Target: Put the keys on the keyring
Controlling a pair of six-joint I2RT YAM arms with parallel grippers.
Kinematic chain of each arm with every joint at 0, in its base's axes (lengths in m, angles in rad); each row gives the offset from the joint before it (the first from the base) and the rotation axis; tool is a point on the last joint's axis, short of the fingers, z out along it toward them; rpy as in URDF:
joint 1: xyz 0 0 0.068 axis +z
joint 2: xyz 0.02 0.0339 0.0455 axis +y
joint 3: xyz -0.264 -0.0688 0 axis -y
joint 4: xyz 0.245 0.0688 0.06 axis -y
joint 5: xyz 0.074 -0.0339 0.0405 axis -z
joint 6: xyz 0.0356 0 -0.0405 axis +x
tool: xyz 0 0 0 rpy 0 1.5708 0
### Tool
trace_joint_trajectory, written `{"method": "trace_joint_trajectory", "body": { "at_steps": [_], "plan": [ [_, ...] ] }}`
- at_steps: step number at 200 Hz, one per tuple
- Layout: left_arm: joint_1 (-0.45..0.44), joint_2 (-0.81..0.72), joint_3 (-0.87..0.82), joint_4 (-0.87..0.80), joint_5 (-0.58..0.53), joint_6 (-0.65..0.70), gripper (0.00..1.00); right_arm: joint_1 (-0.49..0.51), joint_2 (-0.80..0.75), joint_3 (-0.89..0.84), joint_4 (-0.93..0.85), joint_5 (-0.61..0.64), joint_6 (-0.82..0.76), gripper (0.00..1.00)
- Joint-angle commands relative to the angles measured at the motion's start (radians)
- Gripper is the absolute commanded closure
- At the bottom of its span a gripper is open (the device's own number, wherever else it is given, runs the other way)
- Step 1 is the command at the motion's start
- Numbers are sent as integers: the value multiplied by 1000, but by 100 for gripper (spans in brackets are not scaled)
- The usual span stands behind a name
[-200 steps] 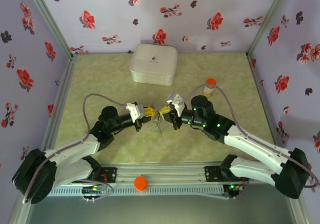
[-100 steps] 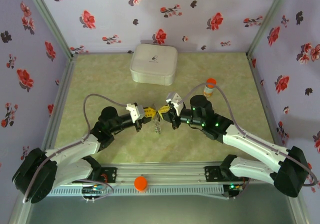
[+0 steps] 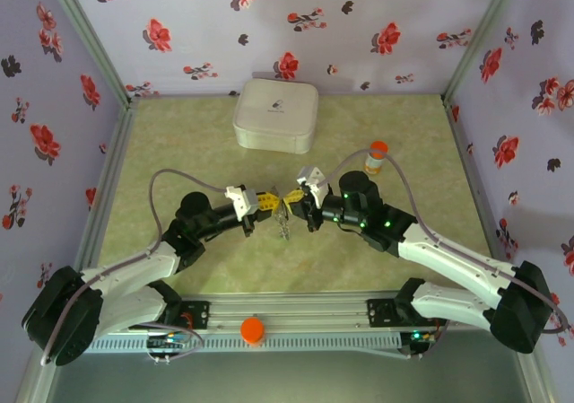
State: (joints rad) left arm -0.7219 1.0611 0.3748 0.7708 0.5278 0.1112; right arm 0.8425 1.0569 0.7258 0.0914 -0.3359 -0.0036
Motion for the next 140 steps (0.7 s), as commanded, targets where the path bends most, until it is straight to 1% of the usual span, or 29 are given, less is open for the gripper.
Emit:
{"method": "trace_joint_trajectory", "body": {
  "at_steps": [1, 21, 52, 76, 117, 120, 129, 140],
  "plan": [
    [-9, -5, -8, 78, 35, -3, 100, -9, 9, 32, -26, 79, 39, 100],
    [-9, -6, -6, 67, 34, 12, 100, -11, 10, 35, -36, 97, 59, 100],
    [-12, -10, 3, 33, 34, 47, 100, -29, 18, 47, -46, 91, 111, 100],
    [-17, -15, 6, 25, 30, 68, 100, -46, 39, 64, -75, 67, 152, 100],
    [-19, -14, 9, 38, 28, 75, 100, -63, 60, 63, -98, 14, 175, 100],
    [-20, -13, 9, 38, 28, 74, 100, -63, 60, 63, -98, 8, 175, 99],
    [-21, -10, 10, 43, 28, 74, 100, -63, 62, 63, -98, 0, 174, 89],
    [-21, -5, 10, 52, 28, 71, 100, -65, 59, 64, -111, -4, 166, 74]
  ]
}}
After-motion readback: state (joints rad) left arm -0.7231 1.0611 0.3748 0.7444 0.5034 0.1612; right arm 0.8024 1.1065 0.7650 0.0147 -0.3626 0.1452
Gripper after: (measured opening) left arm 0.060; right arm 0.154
